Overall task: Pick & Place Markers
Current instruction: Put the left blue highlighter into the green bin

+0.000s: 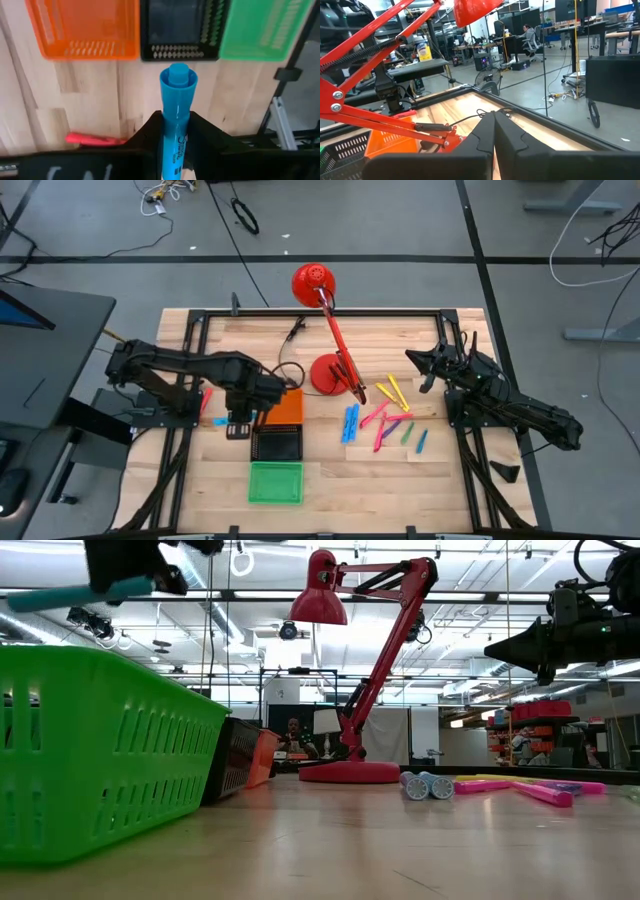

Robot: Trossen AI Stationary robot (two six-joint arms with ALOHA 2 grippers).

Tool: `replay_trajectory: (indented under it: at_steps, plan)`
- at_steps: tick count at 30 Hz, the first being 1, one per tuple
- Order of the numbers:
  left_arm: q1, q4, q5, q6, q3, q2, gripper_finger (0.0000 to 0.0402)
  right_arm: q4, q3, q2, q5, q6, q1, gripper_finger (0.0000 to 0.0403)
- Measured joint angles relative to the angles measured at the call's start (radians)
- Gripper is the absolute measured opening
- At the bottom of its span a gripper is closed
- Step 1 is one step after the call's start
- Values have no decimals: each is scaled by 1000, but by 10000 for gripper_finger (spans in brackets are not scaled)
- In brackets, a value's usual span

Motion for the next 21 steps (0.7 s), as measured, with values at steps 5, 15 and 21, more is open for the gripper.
replay_trajectory:
  at_steps: [5, 15, 21]
  plan:
    - [-44, -35, -6, -57, 96, 61, 67, 0, 0, 0, 0, 0, 0, 10]
    - [-166, -52, 19, -235, 304, 191, 67, 0, 0, 0, 1, 0, 0, 10]
    - [-237, -52, 58, -266, 441, 287, 67, 0, 0, 0, 1, 0, 0, 10]
